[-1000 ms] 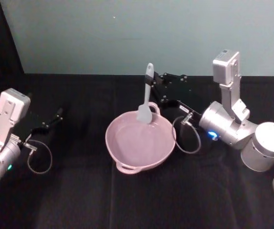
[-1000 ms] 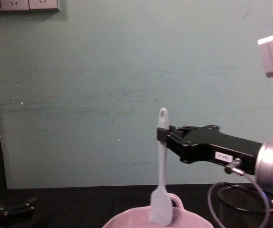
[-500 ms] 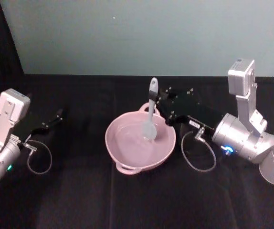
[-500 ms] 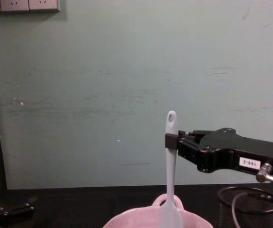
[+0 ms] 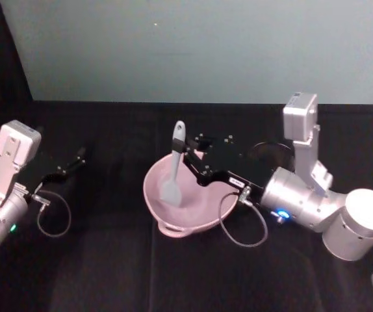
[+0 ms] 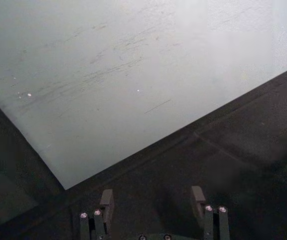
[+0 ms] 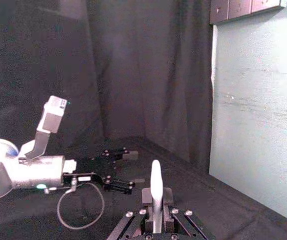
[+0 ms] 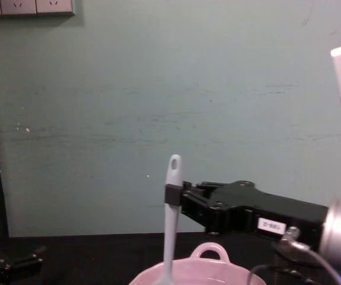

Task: Use the one hand to pick up the spoon and stir the clear water in the bowl.

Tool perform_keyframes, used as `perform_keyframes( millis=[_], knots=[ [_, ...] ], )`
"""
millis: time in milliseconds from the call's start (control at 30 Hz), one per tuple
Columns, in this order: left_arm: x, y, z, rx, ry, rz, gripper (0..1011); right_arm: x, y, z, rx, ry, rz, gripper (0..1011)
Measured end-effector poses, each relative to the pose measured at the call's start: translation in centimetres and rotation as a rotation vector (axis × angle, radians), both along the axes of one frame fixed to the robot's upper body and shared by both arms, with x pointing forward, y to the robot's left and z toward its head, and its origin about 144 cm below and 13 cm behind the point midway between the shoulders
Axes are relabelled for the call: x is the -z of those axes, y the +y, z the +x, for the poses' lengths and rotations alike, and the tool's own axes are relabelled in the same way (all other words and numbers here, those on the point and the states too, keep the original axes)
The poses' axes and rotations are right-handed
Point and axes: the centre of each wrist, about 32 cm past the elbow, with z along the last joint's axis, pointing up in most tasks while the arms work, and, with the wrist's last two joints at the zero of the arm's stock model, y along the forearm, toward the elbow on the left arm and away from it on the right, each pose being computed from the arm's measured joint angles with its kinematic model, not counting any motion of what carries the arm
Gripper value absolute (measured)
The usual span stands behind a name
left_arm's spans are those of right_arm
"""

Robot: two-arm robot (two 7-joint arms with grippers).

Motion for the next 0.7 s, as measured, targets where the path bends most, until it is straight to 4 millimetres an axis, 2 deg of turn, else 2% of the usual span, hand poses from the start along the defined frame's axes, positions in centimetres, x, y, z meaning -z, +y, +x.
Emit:
perform_keyframes(
  millis=[300,500,700],
  knots=[
    [0.0,0.0,0.0,0.0,0.0,0.0,1011,0.9,1.0,1.5,0.066,-0.055,0.011,117],
    [0.0,0.0,0.0,0.0,0.0,0.0,1011,0.9,0.3,1.9,0.138,-0.107,-0.019,117],
    [0.0,0.0,0.0,0.0,0.0,0.0,1011,0.2,-1.5,1.3,0.179,-0.139,-0.055,117]
  ],
)
